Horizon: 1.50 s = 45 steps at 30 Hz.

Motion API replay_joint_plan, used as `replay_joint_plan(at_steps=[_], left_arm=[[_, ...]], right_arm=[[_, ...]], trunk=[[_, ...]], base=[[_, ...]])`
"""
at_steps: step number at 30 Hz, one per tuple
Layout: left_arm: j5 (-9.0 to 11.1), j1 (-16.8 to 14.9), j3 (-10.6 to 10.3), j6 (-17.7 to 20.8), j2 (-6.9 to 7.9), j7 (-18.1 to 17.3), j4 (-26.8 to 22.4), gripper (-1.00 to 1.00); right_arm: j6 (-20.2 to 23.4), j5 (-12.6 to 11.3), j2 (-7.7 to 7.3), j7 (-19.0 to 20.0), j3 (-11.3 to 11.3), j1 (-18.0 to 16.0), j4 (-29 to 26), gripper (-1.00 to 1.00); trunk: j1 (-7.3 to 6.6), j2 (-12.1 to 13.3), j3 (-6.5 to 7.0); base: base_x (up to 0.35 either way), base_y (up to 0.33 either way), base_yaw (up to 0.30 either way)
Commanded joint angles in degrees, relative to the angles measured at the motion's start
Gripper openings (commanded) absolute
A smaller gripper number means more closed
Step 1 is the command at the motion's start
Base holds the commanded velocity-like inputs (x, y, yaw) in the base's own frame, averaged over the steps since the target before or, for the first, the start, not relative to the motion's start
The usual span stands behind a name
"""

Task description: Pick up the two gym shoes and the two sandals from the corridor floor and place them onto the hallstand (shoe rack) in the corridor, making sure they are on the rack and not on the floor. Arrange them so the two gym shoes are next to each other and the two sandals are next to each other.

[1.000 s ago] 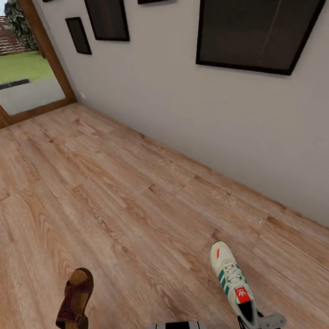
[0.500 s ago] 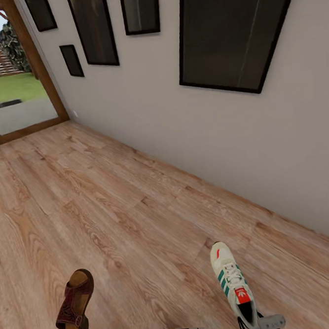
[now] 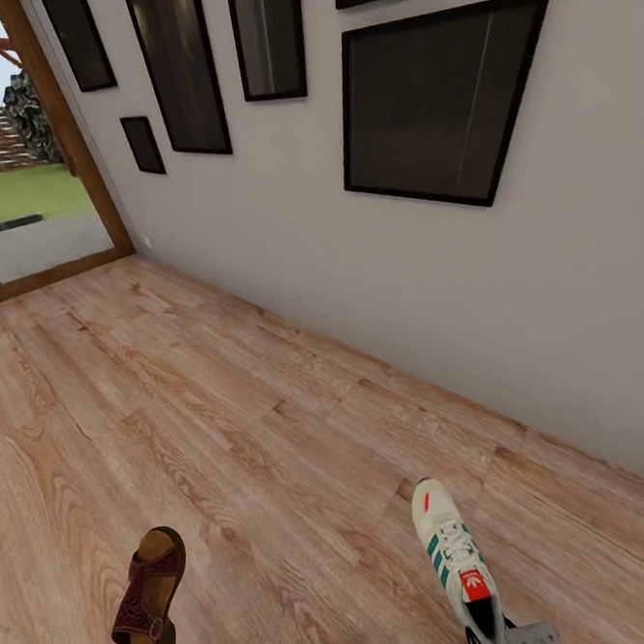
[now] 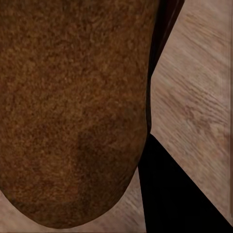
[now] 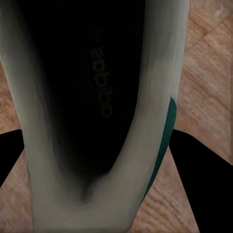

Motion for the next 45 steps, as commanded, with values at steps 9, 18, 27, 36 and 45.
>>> replay_joint_plan(at_steps=[9,18,27,36,45], left_arm=[[-0.13,-0.05,0.46,-0.16,-0.22,-0.50,0.04,-1.00],[-0.04,-0.01,0.46,-0.18,-0.22,-0.50,0.02,-1.00],[-0.04,0.04,0.45,-0.18,-0.22,-0.50,0.02,-1.00],[0.00,0.01,0.46,-0.19,-0.22,-0.50,0.02,-1.00],[-0.06,0.04,0.39,-0.19,-0.27,-0.54,0.02,-1.00]], right_arm=[[-0.07,0.06,-0.06,-0.29,0.28,-0.03,0.06,-1.00],[-0.08,0.05,-0.06,-0.29,0.28,-0.03,0.06,-1.00],[-0.08,0.05,-0.06,-0.29,0.28,-0.03,0.06,-1.00],[-0.09,0.05,-0.06,-0.29,0.28,-0.03,0.06,-1.00],[-0.10,0.05,-0.06,-0.29,0.28,-0.03,0.06,-1.00]], trunk=[[-1.33,2.41,1.14],[-1.33,2.41,1.46],[0.64,-1.20,0.19],[1.16,-2.05,-0.50],[1.16,-2.05,-0.16]], base=[[0.000,0.000,-0.089],[0.000,0.000,-0.246],[0.000,0.000,-0.252],[0.000,0.000,-0.253],[0.000,0.000,-0.254]])
